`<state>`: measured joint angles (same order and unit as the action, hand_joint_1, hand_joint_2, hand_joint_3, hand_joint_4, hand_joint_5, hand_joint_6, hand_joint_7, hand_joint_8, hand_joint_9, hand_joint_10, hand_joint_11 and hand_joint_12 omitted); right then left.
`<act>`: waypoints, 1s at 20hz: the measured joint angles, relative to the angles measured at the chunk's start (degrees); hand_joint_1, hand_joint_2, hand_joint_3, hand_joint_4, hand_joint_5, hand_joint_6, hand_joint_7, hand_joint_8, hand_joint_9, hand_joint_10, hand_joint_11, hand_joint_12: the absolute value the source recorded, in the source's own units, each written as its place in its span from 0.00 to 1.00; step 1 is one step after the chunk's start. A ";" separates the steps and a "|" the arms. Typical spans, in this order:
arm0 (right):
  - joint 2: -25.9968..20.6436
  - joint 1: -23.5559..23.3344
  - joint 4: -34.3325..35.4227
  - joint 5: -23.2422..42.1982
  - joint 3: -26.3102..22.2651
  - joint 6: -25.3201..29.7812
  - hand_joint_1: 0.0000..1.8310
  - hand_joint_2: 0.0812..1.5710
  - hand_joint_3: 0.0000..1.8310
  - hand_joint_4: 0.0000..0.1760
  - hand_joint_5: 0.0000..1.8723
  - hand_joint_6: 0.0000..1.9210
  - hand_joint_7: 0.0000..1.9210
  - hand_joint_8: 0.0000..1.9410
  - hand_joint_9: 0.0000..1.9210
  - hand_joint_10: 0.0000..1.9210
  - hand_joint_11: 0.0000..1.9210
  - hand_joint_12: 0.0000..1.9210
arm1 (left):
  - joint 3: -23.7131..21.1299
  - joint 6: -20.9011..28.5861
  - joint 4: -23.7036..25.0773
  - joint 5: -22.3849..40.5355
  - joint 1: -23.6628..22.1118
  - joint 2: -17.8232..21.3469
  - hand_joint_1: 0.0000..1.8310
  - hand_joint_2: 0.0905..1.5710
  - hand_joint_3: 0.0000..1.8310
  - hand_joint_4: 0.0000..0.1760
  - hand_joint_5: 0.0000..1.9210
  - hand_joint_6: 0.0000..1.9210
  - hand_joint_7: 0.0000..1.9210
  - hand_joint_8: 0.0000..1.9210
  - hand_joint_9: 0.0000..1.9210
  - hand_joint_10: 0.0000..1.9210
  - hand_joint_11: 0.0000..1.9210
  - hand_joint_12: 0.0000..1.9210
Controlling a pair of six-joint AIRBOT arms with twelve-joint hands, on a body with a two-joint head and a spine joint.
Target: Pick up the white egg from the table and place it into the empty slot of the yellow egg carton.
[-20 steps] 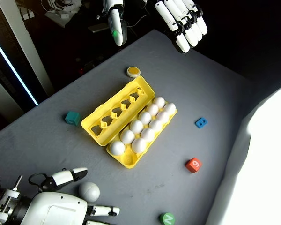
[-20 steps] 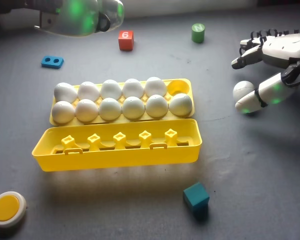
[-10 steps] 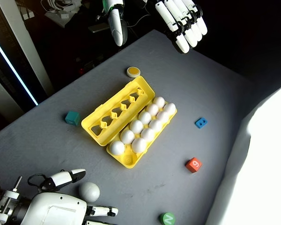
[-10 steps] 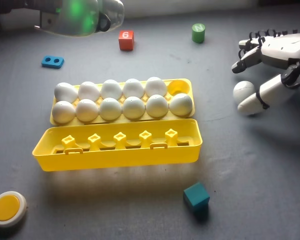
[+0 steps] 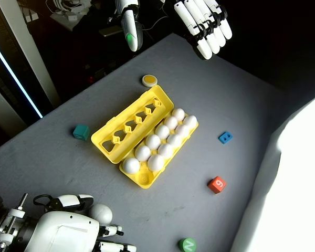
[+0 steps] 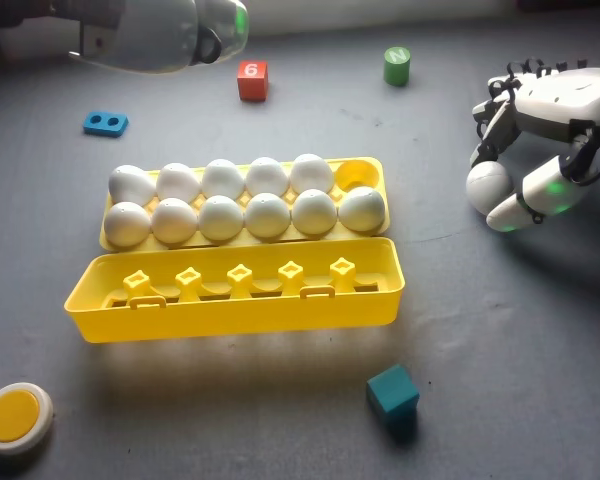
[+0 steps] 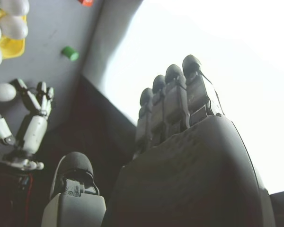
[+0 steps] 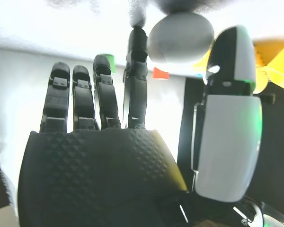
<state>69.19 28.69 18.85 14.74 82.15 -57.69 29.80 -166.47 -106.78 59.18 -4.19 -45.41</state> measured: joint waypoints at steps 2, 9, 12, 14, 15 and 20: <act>-0.02 -0.37 -0.09 -0.09 -0.31 0.00 0.57 0.49 0.00 0.00 0.52 0.01 0.17 0.00 0.00 0.00 0.00 0.00 | 0.00 0.00 0.00 0.02 -0.04 0.00 0.00 0.72 0.00 0.00 0.07 0.00 0.07 0.00 0.05 0.00 0.00 0.07; 0.00 -0.72 -0.70 -0.02 -0.74 0.00 0.61 0.60 0.00 0.91 0.71 0.19 0.16 0.00 0.02 0.00 0.02 0.02 | 0.00 0.00 -0.07 0.02 -0.04 0.00 0.00 0.72 0.00 0.00 0.08 0.00 0.07 0.00 0.06 0.00 0.00 0.09; -0.31 -2.12 -0.68 -0.57 -1.36 0.00 0.61 0.63 0.00 0.42 0.64 0.31 0.15 0.00 0.01 0.00 0.00 0.00 | 0.00 0.00 -0.22 0.02 -0.07 0.00 0.00 0.72 0.00 0.00 0.07 0.00 0.07 0.00 0.05 0.00 0.00 0.05; -0.42 -3.21 -0.76 -0.48 -1.73 -0.02 0.62 0.62 0.00 0.06 0.67 0.27 0.16 0.00 0.02 0.00 0.00 0.00 | 0.00 0.00 -0.22 0.00 -0.07 0.00 0.00 0.72 0.00 0.00 0.06 0.00 0.06 0.00 0.04 0.00 0.00 0.05; -0.44 -4.02 -0.90 -0.42 -2.14 -0.02 0.62 0.62 0.00 0.22 0.67 0.27 0.16 0.00 0.02 0.00 0.00 0.00 | 0.00 0.00 -0.22 0.00 -0.09 0.00 0.00 0.72 0.00 0.00 0.06 0.00 0.06 0.00 0.05 0.00 0.00 0.05; 0.22 -7.06 -0.90 -0.83 -2.45 -0.07 0.62 0.62 0.00 0.15 0.67 0.27 0.14 0.00 0.01 0.00 0.00 0.00 | 0.00 0.00 -0.20 -0.02 -0.11 0.00 0.00 0.72 0.00 0.00 0.07 0.00 0.08 0.00 0.06 0.00 0.00 0.08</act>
<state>69.41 21.63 17.96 13.91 79.70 -57.76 29.80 -166.47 -106.98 59.16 -4.29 -45.41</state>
